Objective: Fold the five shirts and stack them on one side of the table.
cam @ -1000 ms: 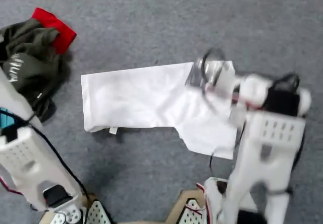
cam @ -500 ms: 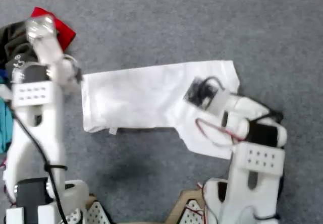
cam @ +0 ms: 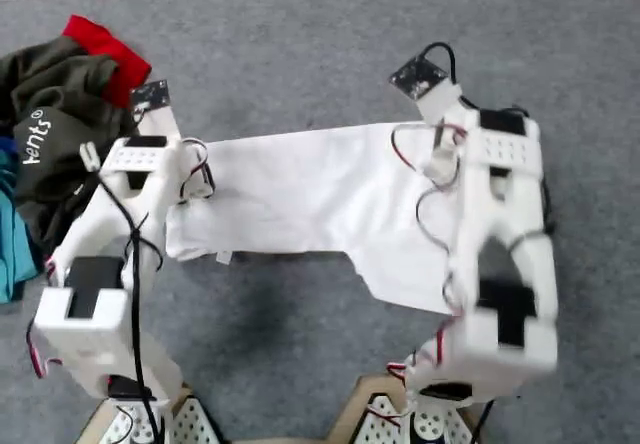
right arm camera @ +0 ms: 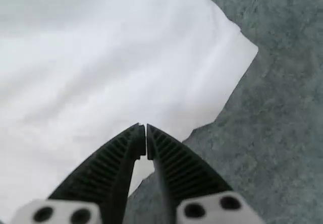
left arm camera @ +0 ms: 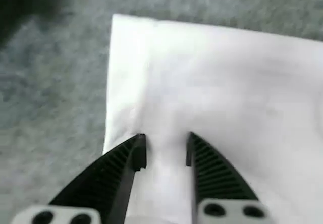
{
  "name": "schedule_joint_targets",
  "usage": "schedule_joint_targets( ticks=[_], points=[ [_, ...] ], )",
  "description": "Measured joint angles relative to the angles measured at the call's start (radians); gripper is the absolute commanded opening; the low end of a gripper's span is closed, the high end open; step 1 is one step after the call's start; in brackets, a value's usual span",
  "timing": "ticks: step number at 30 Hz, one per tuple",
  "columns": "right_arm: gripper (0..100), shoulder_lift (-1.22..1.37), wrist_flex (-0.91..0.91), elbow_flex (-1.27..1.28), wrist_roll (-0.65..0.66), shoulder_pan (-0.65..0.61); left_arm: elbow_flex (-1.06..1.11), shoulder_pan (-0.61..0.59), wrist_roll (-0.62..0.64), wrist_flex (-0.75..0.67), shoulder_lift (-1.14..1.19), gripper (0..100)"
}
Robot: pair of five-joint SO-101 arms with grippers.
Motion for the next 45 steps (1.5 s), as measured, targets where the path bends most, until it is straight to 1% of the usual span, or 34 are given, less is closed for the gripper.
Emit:
schedule_joint_targets(
  ticks=[4,9,16,22,26,30,33,35,38,41,45],
  points=[
    [1.4,0.264,-0.005,-0.198,-0.037,0.0,-0.106,0.005,0.002,0.023,0.081,4],
    [1.4,0.451,0.066,-0.446,-0.049,0.0,-0.146,0.005,0.0,0.012,0.098,3],
    [1.4,0.621,0.126,-0.776,-0.055,0.0,-0.147,0.005,-0.095,-0.011,0.103,3],
    [1.5,0.775,0.152,-1.013,-0.157,0.014,-0.149,0.005,-0.181,0.011,0.103,4],
    [1.8,0.784,0.333,-1.185,-0.164,0.037,-0.153,0.002,-0.224,0.08,0.097,4],
    [2.1,0.784,0.537,-1.375,-0.169,0.037,-0.147,-0.017,-0.23,0.13,0.055,10],
    [6.9,0.784,0.654,-1.49,-0.178,0.037,-0.138,-0.031,-0.23,0.161,-0.005,13],
    [10.0,0.783,0.675,-1.513,-0.222,0.037,-0.135,-0.034,-0.23,0.184,-0.052,14],
    [10.0,0.75,0.684,-1.467,-0.308,0.037,-0.129,-0.035,-0.23,0.213,-0.13,17],
    [10.0,0.652,0.686,-1.304,-0.37,0.037,-0.129,-0.038,-0.23,0.23,-0.19,20],
    [10.3,0.58,0.643,-1.033,-0.4,0.006,-0.129,-0.084,-0.196,0.23,-0.21,22]
  ],
)
